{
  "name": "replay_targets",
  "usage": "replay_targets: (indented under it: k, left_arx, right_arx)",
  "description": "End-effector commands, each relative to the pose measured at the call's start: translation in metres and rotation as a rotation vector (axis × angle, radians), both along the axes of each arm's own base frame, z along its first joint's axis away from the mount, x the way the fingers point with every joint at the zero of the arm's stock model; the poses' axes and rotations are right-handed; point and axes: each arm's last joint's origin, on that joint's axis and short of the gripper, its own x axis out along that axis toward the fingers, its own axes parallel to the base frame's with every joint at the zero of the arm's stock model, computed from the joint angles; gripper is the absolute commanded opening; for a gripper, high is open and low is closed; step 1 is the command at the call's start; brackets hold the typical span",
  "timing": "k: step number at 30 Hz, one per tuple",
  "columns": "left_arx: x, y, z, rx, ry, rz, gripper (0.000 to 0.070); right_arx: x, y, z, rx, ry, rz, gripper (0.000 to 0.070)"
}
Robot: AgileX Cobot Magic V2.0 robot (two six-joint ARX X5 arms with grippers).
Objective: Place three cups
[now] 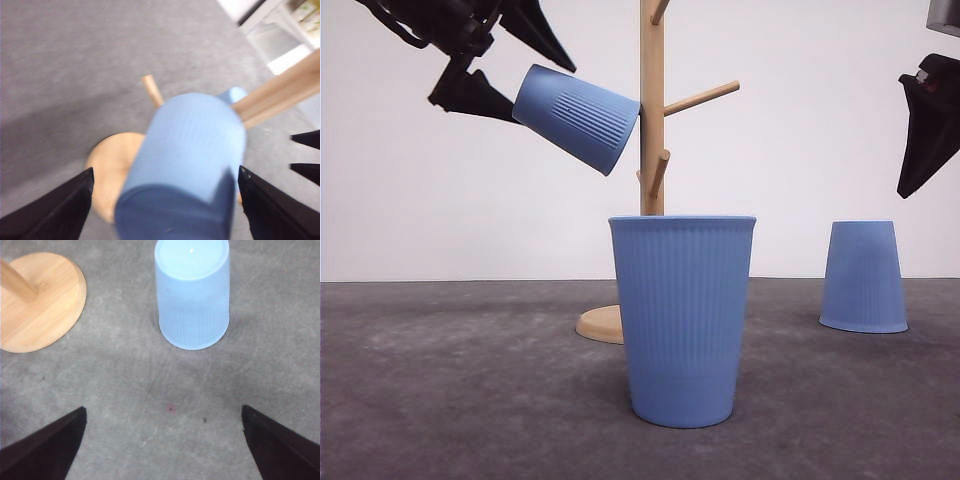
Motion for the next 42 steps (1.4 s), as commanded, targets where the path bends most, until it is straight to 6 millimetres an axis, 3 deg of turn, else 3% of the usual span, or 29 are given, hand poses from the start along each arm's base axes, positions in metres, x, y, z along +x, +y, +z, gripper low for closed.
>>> replay_targets:
  k: [1,11,13,26,31,42]
  left_arx:
    - [0.004,0.0,0.013,0.034,-0.06,0.0,0.0559]
    - [-0.023,0.016,0.066,0.35,-0.07,0.155,0.0555]
    - [-0.032,0.019,0.075,0.394,-0.057,0.169,0.0553]
    - [-0.106,0.035,0.105,0.534,0.046,0.298,0.055]
    - [-0.131,0.039,0.095,0.566,0.091,0.331,0.055]
    - [-0.189,0.05,0.026,0.551,0.195,0.367,0.055]
  right_arx:
    - [0.003,0.0,0.004,0.011,-0.012,0.001,0.063]
    - [0.007,0.001,0.006,0.019,-0.056,0.023,0.0635]
    - [0.011,0.003,0.007,0.021,-0.088,0.03,0.0673]
    - [0.053,0.007,-0.01,0.021,-0.214,0.039,0.0698]
    - [0.073,0.008,-0.029,0.012,-0.228,0.045,0.0697]
    - [0.102,0.009,-0.061,-0.013,-0.258,0.022,0.0696]
